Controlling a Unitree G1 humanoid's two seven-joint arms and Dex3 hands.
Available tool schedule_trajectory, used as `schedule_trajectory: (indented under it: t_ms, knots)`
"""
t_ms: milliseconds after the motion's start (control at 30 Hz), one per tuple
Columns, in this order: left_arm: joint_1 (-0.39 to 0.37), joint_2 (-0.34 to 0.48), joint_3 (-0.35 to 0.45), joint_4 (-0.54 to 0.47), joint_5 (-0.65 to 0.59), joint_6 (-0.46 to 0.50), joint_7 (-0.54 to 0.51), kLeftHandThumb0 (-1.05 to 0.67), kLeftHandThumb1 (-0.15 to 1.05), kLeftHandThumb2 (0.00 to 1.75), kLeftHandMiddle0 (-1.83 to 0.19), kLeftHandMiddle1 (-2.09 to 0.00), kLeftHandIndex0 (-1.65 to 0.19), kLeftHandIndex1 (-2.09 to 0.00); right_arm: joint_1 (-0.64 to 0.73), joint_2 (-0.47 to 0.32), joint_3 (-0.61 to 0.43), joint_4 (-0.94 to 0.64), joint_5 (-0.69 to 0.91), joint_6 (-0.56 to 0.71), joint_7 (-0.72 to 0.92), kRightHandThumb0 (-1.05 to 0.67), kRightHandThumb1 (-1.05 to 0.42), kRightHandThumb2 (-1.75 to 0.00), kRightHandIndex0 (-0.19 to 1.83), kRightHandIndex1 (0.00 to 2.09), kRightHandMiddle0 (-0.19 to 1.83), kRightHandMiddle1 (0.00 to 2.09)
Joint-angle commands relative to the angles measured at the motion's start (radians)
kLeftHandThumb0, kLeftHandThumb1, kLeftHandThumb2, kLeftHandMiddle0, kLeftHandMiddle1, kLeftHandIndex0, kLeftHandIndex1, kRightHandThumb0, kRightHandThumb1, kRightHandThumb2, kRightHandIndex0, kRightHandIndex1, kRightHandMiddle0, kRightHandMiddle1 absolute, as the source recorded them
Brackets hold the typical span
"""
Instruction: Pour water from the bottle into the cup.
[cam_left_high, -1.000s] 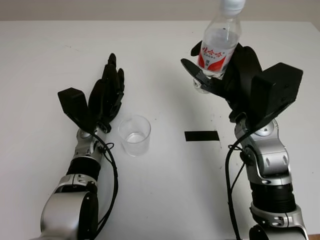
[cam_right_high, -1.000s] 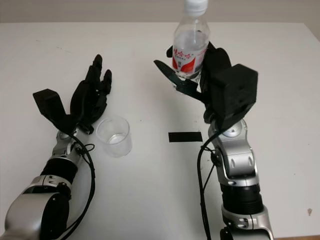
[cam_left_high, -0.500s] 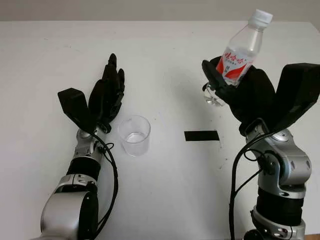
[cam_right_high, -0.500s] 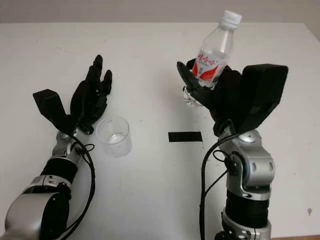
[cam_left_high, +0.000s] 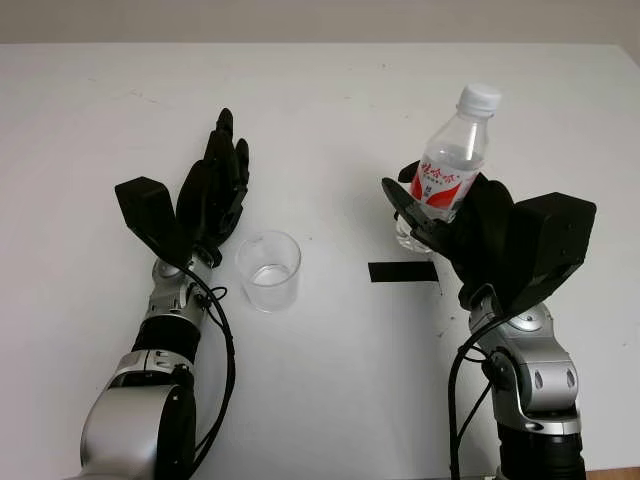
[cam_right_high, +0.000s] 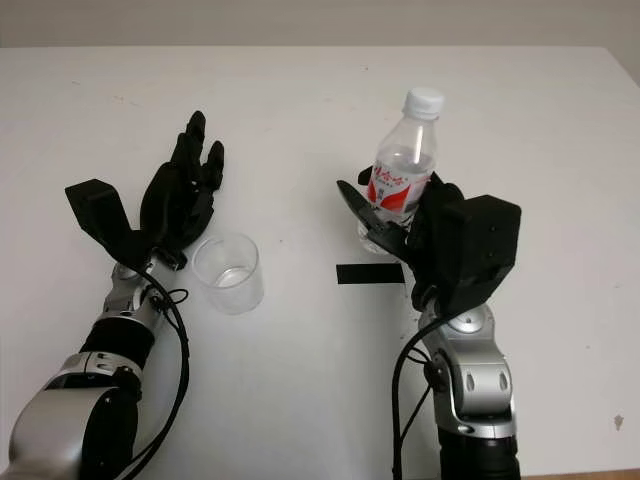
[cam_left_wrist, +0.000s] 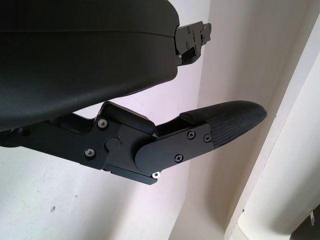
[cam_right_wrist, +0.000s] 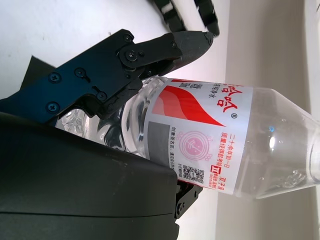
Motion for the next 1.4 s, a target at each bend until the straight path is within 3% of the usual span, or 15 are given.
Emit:
schedule_trajectory:
  t_ms: [0, 100, 400, 833, 1367]
  knots:
    - [0.028, -0.001, 0.002, 0.015, 0.0, 0.001, -0.002, -0.84, 1.05, 0.79, 0.19, 0.0, 0.19, 0.0, 0.022, 0.002, 0.006, 0.013, 0.0, -0.062, 0.015, -0.46, -1.05, -0.44, 1.29, 2.09, 0.96, 2.09]
    - [0.025, 0.002, 0.005, 0.021, -0.004, 0.004, -0.013, -0.84, 1.05, 0.79, 0.19, 0.0, 0.19, 0.0, 0.033, 0.004, 0.016, 0.04, -0.022, -0.117, 0.016, -0.46, -1.05, -0.43, 1.29, 2.09, 0.99, 2.09]
    - [0.011, 0.005, 0.007, 0.027, -0.002, 0.003, -0.023, -0.86, 1.05, 0.75, 0.19, 0.0, 0.19, 0.0, 0.046, 0.03, 0.02, 0.047, -0.044, -0.091, -0.016, -0.46, -1.05, -0.43, 1.28, 2.09, 1.02, 2.09]
    - [0.008, 0.007, 0.005, 0.026, -0.003, 0.011, -0.034, -0.87, 1.05, 0.75, 0.19, 0.0, 0.19, 0.0, 0.061, -0.019, 0.029, 0.112, -0.123, -0.148, 0.004, -0.47, -1.05, -0.43, 1.33, 2.09, 1.12, 2.09]
    - [0.011, 0.017, 0.01, 0.03, -0.005, 0.008, -0.041, -0.86, 1.05, 0.75, 0.19, 0.0, 0.19, 0.0, 0.077, -0.014, 0.031, 0.184, -0.134, -0.172, 0.004, -0.49, -1.05, -0.43, 1.28, 2.09, 1.02, 2.09]
